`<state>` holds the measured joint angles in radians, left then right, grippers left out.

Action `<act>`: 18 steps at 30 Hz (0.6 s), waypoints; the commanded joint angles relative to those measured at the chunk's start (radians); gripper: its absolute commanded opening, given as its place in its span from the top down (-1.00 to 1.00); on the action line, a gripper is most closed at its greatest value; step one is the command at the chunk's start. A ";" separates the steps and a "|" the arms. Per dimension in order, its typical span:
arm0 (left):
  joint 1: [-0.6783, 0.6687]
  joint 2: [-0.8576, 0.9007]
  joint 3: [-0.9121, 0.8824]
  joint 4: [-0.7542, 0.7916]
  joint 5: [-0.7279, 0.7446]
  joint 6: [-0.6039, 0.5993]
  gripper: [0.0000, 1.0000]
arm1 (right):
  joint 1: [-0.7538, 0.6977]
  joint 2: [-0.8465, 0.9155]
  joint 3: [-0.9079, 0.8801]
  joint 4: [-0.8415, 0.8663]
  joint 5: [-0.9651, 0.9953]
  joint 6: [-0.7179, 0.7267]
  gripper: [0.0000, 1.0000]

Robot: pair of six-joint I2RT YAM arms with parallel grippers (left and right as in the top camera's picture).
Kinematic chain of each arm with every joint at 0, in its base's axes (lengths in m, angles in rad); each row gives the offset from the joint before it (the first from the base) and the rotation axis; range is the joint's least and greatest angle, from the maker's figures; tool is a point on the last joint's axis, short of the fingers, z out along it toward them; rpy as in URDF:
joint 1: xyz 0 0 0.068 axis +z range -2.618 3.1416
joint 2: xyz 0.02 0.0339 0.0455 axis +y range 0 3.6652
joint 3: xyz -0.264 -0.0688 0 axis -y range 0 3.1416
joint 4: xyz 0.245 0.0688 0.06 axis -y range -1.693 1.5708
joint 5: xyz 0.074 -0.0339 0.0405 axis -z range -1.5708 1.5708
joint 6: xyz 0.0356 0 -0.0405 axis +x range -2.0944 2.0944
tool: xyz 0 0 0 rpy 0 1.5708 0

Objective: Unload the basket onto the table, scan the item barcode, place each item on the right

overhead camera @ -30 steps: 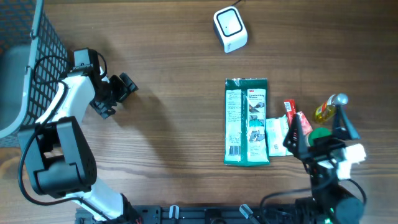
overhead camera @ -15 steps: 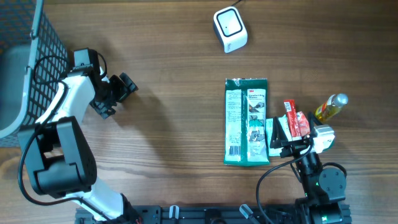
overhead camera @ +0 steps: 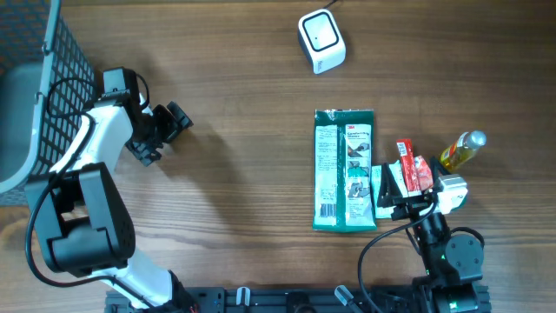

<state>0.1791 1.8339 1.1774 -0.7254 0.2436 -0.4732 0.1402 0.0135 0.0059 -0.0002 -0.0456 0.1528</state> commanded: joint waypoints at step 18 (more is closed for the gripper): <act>0.008 -0.058 -0.001 0.003 -0.010 -0.002 -1.00 | -0.005 -0.009 -0.001 0.002 -0.015 0.011 -0.99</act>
<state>0.1791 1.8332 1.1774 -0.7254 0.2436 -0.4732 0.1402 0.0135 0.0059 -0.0002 -0.0456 0.1558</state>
